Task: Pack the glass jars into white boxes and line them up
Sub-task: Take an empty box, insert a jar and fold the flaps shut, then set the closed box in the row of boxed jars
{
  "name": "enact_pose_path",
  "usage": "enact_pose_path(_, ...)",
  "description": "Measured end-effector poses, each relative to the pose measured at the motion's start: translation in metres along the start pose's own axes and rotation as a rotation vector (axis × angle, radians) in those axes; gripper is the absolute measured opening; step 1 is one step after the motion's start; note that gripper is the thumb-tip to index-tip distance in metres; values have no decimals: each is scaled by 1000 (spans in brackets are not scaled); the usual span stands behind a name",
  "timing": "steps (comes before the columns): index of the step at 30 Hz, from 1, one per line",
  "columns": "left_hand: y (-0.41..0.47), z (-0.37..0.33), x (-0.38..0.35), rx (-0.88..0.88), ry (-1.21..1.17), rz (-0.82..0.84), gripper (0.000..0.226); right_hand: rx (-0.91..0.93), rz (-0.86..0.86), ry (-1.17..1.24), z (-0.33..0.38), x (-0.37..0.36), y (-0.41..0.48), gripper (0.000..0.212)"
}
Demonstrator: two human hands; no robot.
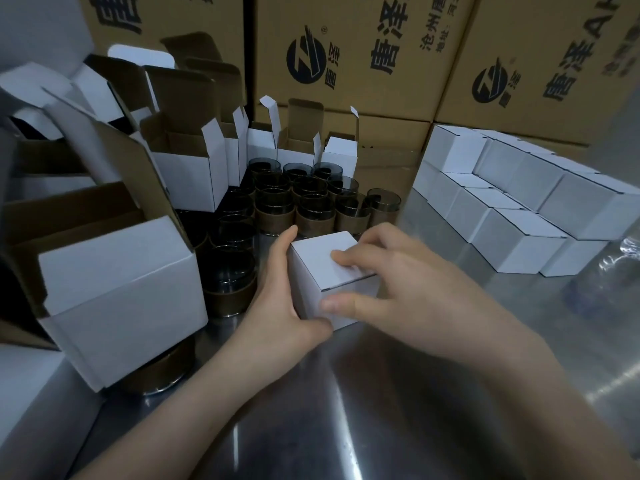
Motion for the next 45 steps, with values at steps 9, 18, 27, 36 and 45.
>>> enact_pose_path(9,0,0,0,-40,44,-39,111,-111,-158,131,-1,-38,-9,84)
enact_pose_path(18,1,5,2,-50,69,-52,101,-65,-274,269,-26,-39,0,66)
enact_pose_path(27,0,4,-1,-50,141,-44,60,-107,-643,569,-98,40,-4,48)
enact_pose_path(36,-5,-7,-7,-113,271,7,29,-436,-774,384,-210,107,61,59)
enact_pose_path(45,-5,-14,-9,-182,380,31,22,-612,-752,382,-256,112,106,58)
Point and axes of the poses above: each hand's wrist, its own y-axis towards the middle knuckle, its own x-axis out of the back of the hand, z = x × y, the point moved 5 cm from there along y, towards the middle knuckle, and after that the axes turned 8 degrees about z, right-handed, at the moved point
